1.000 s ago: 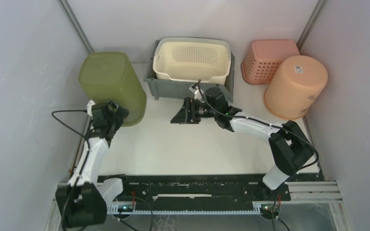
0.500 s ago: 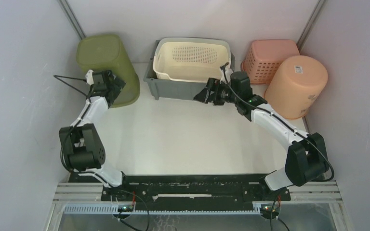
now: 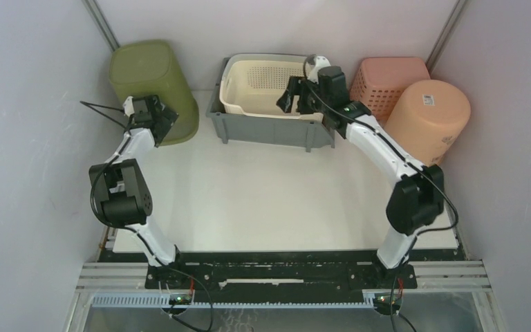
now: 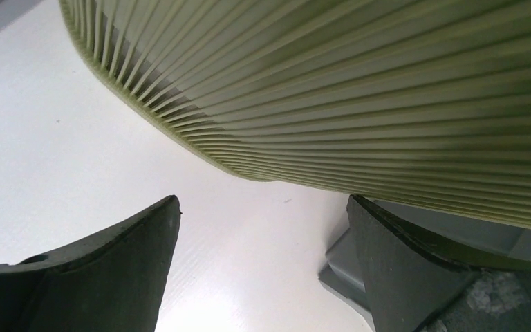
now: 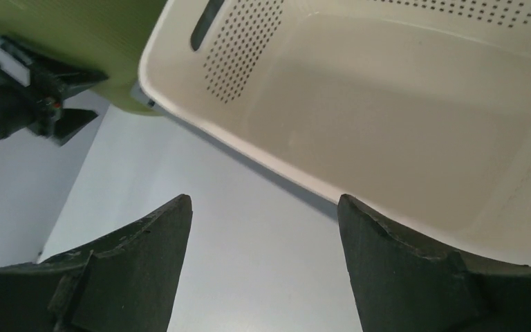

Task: Turn the large container upside down
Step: Move the container to the corner of the board, then move the container to the center of the board.

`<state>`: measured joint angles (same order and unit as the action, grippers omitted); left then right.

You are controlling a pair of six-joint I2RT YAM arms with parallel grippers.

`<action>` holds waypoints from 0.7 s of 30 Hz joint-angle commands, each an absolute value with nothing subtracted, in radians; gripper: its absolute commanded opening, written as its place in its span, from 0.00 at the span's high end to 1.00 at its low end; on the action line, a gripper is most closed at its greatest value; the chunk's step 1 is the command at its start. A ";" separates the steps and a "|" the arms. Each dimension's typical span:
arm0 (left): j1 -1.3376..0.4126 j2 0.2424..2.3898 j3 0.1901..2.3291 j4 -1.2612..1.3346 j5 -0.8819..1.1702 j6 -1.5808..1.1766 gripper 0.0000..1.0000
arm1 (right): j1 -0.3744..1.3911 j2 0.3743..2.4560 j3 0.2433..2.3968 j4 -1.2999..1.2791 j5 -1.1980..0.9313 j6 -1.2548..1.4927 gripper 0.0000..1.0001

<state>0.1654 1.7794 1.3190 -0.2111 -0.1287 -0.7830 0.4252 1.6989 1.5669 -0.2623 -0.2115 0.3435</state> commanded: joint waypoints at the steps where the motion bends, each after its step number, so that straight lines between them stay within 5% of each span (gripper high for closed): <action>1: 0.197 1.788 1.423 -0.225 -0.161 -0.757 0.05 | 0.469 1.861 1.747 -0.372 -0.071 0.252 0.15; 13: 0.079 1.478 1.212 -0.193 -0.041 -0.727 0.00 | 0.506 2.292 2.345 -0.649 0.016 0.215 0.15; 21: -0.026 1.273 0.982 -0.149 -0.035 -0.743 0.00 | 0.516 2.343 2.305 -0.660 -0.039 0.232 0.15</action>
<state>0.0059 1.3457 1.0775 -0.1833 -0.0479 -0.7345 0.5037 2.3276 2.3001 -0.6380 -0.0174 0.2436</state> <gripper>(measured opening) 0.998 0.851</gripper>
